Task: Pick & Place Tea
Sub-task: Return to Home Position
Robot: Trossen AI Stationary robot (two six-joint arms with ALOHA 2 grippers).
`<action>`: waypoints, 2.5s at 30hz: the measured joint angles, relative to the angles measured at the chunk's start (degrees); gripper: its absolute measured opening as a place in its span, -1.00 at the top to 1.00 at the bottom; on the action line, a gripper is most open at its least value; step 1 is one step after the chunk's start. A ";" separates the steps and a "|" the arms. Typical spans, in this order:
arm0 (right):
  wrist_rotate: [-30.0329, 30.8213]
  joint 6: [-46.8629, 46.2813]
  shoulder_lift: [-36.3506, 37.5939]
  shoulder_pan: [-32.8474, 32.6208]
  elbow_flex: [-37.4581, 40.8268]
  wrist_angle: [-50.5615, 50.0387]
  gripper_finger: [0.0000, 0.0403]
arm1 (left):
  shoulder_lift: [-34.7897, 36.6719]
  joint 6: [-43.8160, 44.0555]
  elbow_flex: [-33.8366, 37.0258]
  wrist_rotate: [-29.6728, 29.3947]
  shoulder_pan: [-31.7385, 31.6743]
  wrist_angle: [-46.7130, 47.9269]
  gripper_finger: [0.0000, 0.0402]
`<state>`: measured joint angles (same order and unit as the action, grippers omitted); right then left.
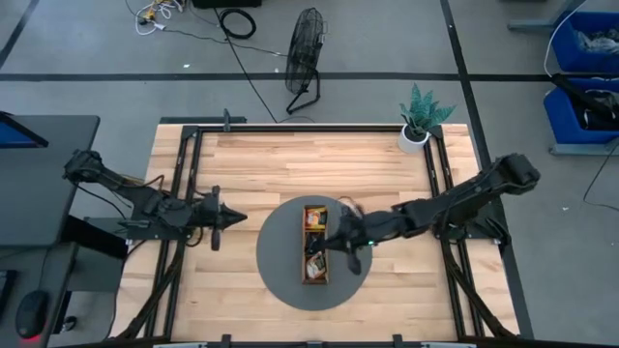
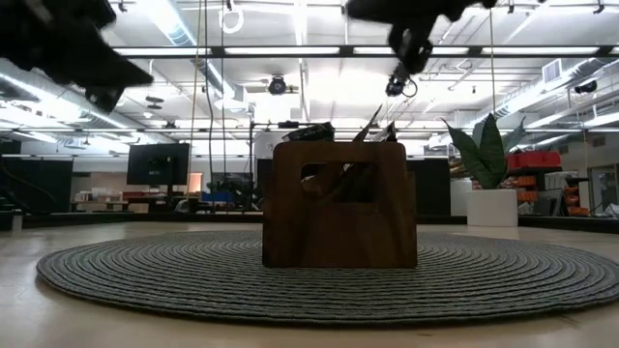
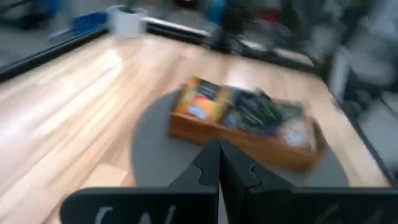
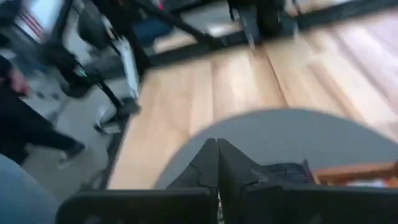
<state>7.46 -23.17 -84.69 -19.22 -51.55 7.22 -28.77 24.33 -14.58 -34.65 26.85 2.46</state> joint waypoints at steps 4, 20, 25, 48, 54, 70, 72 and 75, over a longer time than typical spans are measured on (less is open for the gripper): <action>-1.31 3.54 5.44 1.01 9.00 12.59 1.00 | 0.34 -10.09 -0.09 5.80 -0.01 -5.06 0.99; -9.84 8.66 24.50 11.75 30.91 26.49 1.00 | 1.05 -13.68 0.02 14.46 -9.54 -8.13 0.99; -14.47 9.55 27.51 16.12 33.10 26.42 1.00 | 1.13 -15.13 0.02 19.61 -15.94 -9.17 0.99; -13.07 9.50 49.05 23.06 41.03 13.60 1.00 | 13.17 -18.59 0.02 27.15 -30.34 -7.05 0.99; -11.67 10.54 55.63 23.06 41.03 6.14 1.00 | 18.14 -19.06 0.02 25.83 -30.34 -2.68 0.99; -8.47 14.04 73.68 23.06 41.03 -10.71 1.00 | 28.72 -20.53 -0.01 23.67 -30.32 2.82 0.99; -8.35 14.21 76.01 23.06 41.02 -12.14 1.00 | 28.51 -20.56 0.00 23.74 -30.32 3.23 0.99; -8.04 14.63 79.11 23.06 41.34 -14.65 1.00 | 28.56 -20.53 -0.01 23.76 -30.32 4.27 0.99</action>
<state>-0.58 -8.54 -5.57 3.84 -10.22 -7.43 -0.21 3.81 -14.59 -10.89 -3.46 6.74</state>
